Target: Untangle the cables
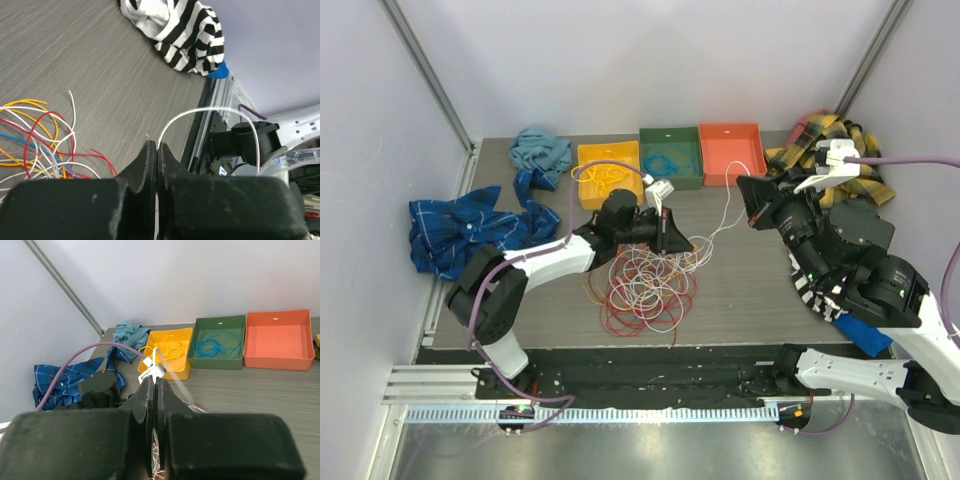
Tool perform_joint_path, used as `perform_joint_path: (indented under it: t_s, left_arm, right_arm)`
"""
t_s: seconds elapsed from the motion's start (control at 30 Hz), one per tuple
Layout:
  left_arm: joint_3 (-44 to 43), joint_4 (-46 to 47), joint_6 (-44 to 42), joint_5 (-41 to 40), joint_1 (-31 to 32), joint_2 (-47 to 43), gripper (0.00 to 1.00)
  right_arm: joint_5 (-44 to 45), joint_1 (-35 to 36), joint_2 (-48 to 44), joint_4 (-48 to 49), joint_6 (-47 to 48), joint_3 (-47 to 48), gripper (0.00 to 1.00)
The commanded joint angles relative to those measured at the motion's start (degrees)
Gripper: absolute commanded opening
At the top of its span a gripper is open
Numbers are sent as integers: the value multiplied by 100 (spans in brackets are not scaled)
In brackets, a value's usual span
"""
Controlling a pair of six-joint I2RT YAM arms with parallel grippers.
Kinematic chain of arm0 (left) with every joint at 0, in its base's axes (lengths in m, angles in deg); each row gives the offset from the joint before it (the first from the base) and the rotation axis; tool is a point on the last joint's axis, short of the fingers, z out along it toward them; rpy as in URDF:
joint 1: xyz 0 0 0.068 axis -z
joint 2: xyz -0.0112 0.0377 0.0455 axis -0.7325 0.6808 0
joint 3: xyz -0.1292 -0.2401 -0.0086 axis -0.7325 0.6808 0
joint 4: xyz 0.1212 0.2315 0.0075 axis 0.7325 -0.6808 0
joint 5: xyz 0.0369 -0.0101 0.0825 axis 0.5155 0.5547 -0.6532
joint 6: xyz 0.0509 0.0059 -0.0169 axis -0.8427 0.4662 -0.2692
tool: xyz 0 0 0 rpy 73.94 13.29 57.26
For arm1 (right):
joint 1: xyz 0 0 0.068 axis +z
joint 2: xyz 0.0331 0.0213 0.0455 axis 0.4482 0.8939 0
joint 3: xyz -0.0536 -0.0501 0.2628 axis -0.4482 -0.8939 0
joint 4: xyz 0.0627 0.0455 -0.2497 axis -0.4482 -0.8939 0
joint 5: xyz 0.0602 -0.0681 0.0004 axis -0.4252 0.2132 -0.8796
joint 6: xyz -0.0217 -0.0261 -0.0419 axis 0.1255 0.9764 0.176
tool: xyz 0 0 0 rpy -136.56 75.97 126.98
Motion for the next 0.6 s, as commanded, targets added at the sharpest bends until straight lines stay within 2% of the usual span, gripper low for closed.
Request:
perform_joint_path:
  t_s: [0.0,0.03,0.07,0.1,0.13,0.17,0.2,0.27,0.33,0.43,0.57]
  left_arm:
    - [-497,-986,-655,-934,43,-195,0]
    - [-594,-1519,-839,-1332,43,-266,0]
    - [-769,-1724,-954,-1701,34,-414,0]
    - [-849,-1952,-1033,-2558,25,-537,0]
    - [-928,-2242,-1147,-2906,25,-643,0]
    - [-1085,-2384,-1201,-3309,34,-757,0]
    - [-1165,-2472,-1227,-3853,34,-993,0]
    - [-1454,-2727,-1420,-4252,43,-1188,0]
    - [-1649,-2903,-1561,-4743,60,-1408,0]
    - [-1948,-3123,-1842,-5044,60,-1619,0]
    - [-2159,-3238,-1984,-5019,95,-1839,0]
  right_arm:
    - [-110,27,-97,90,-90,-145,1]
    - [-127,18,-149,82,-151,-207,1]
    - [-171,27,-185,64,-203,-277,6]
    - [-171,18,-211,29,-256,-408,20]
    - [-171,27,-229,-6,-378,-497,42]
    - [-171,18,-246,-50,-458,-602,52]
    - [-119,27,-299,-85,-554,-820,58]
    - [-110,18,-360,-94,-801,-1102,69]
    - [-57,18,-475,-50,-941,-1516,72]
    - [-171,18,-615,195,-1074,-2034,73]
    - [-250,27,-467,660,-1013,-2360,72]
